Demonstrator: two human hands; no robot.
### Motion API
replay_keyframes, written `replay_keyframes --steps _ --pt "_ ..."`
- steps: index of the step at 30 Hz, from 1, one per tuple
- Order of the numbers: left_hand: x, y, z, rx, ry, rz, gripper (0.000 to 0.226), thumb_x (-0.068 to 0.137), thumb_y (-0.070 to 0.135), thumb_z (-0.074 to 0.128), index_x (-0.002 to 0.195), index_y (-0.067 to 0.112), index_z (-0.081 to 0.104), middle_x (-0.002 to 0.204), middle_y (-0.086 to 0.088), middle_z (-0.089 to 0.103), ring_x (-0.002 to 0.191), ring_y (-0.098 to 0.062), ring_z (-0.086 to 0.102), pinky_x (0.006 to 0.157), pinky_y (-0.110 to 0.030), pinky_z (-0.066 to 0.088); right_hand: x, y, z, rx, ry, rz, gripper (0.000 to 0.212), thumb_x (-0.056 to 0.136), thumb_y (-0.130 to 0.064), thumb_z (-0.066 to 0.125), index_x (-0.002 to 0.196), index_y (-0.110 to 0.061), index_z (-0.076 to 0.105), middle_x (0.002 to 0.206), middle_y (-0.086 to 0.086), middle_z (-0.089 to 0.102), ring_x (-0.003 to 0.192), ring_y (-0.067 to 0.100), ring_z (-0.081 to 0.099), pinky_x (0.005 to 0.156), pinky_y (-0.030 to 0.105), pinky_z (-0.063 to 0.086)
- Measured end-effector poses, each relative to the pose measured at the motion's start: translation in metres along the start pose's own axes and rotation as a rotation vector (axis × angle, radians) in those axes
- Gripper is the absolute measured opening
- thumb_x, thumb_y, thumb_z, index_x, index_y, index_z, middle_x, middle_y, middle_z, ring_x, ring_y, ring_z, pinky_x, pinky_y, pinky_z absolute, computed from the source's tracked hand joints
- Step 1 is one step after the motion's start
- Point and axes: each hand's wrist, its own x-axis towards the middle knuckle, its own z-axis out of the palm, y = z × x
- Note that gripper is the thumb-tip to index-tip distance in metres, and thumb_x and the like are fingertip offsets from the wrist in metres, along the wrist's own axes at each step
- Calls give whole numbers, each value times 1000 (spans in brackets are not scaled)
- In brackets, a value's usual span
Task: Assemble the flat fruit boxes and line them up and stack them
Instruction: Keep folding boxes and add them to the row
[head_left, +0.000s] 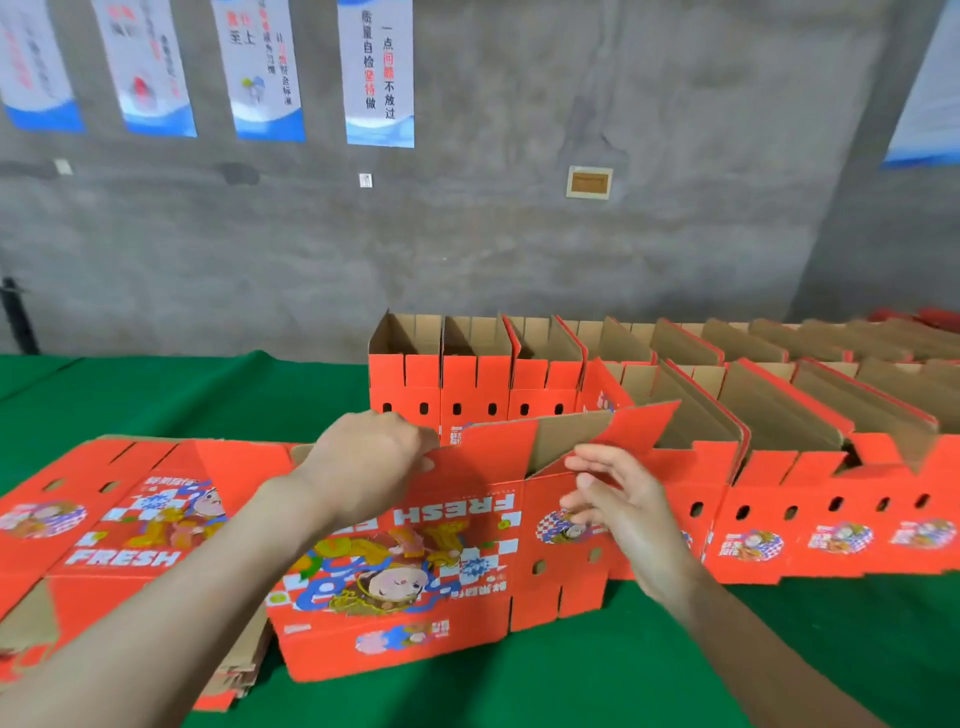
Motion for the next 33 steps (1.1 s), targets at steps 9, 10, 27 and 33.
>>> replay_keyframes --steps 9,10,27,33 --pt "-6 17 -32 -253 80 113 14 93 32 55 94 20 62 86 -9 66 88 -34 57 63 -31 36 3 -16 24 -573 -221 -108 14 88 -27 63 96 -20 55 78 13 62 42 18 62 41 26 44" --pt "-7 16 -32 -312 74 115 14 92 30 57 92 17 64 83 -9 66 85 -34 57 63 -32 39 3 -17 23 -574 -264 -110 8 90 -27 61 93 -25 54 76 13 61 40 18 62 38 23 41" --pt "-6 -58 -38 -521 -600 -146 31 83 41 65 68 15 72 59 8 53 58 -8 45 61 -27 36 -6 -26 -7 -560 -456 -100 16 99 -43 40 101 -37 55 57 0 68 45 14 65 40 20 45" --pt "-12 -73 -17 -1178 -318 -539 20 91 8 61 77 -2 71 79 -9 63 60 -13 56 52 -20 49 -10 -26 -39 -596 -127 -40 63 83 -60 38 73 0 56 39 2 54 36 13 56 41 16 38"
